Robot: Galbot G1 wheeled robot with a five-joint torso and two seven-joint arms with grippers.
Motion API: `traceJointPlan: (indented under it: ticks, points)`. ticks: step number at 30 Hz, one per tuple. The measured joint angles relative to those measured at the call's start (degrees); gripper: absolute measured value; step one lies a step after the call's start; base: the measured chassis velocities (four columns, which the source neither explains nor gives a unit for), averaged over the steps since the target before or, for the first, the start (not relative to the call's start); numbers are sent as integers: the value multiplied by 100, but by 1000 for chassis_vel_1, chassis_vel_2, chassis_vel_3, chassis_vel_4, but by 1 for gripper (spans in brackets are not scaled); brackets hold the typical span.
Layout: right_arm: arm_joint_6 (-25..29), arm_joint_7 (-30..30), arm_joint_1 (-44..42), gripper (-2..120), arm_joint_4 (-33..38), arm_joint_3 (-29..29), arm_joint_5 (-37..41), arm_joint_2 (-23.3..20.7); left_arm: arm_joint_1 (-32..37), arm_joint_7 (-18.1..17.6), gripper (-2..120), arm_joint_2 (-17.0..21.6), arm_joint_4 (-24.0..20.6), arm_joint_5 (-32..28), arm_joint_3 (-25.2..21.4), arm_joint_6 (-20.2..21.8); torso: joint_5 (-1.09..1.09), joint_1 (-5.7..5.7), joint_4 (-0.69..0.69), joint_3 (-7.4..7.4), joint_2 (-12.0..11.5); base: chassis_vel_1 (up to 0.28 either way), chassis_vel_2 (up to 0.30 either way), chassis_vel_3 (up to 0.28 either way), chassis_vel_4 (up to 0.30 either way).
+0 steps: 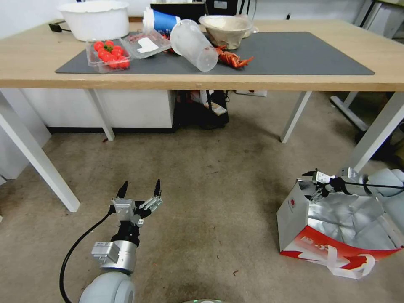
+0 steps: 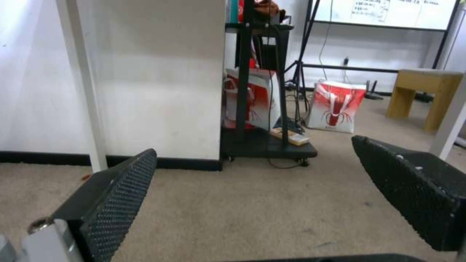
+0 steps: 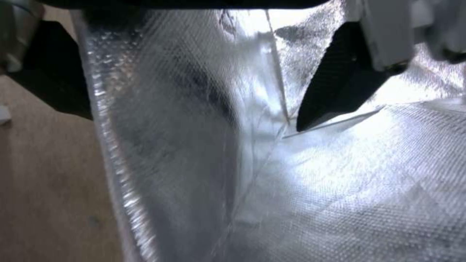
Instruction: Pick up the food delivery bag from the floor and place it on the table.
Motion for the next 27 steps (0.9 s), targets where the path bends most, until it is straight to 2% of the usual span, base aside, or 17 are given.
traceJointPlan:
  ticks: [6, 8, 9, 11, 12, 15, 16, 19, 23, 26, 27]
  points:
    - [18, -9, -7, 77, -67, -4, -60, 44, 1, 9, 100, 8, 0, 1, -1, 0, 0, 0, 2, 0, 0, 0, 0, 0, 0]
    - [18, -16, -34, 67, -52, 5, -64, 42, 2, 11, 100, 14, 0, 1, -2, 0, 1, 0, 0, 0, 0, 0, 0, 0, 0]
    - [18, -16, -34, 67, -52, 5, -64, 42, 2, 11, 100, 14, 0, 1, -2, 0, 1, 0, 0, 0, 0, 0, 0, 0, 0]
    - [14, -36, -45, 55, -27, 22, -66, 22, 1, 15, 100, 10, 0, 1, 2, -2, 0, 0, 1, 0, 1, 0, 0, 0, 0]
    - [14, -36, -45, 55, -27, 22, -66, 22, 1, 15, 100, 10, 0, 1, 2, -2, 0, 0, 1, 0, 1, 0, 0, 0, 0]
    - [-12, -123, -81, 41, 33, 59, -104, -19, 3, 30, 100, -3, 0, 6, 20, -8, 0, 0, 1, 0, 0, 0, 0, 0, 0]
    - [-12, -123, -81, 41, 33, 59, -104, -19, 3, 30, 100, -3, 0, 6, 20, -8, 0, 0, 1, 0, 0, 0, 0, 0, 0]
    - [-42, -154, -137, 28, 83, 100, -104, -37, 12, 36, 100, -5, 0, 9, 25, -12, 1, 0, 1, 0, 0, 0, 0, 0, 0]
    - [-62, -180, -190, 23, 137, 142, -85, -58, 16, 37, 100, -3, -2, 11, 25, -13, 0, 0, 1, 0, 1, 0, 0, 0, 0]
    - [-101, -206, -265, 10, 214, 185, 76, -110, 21, 39, 100, -1, -6, 11, 25, -15, 1, 0, 1, 0, 1, 0, 0, 0, 0]
    - [-101, -206, -265, 10, 214, 185, 76, -110, 21, 39, 100, -1, -6, 11, 25, -15, 1, 0, 1, 0, 1, 0, 0, 0, 0]
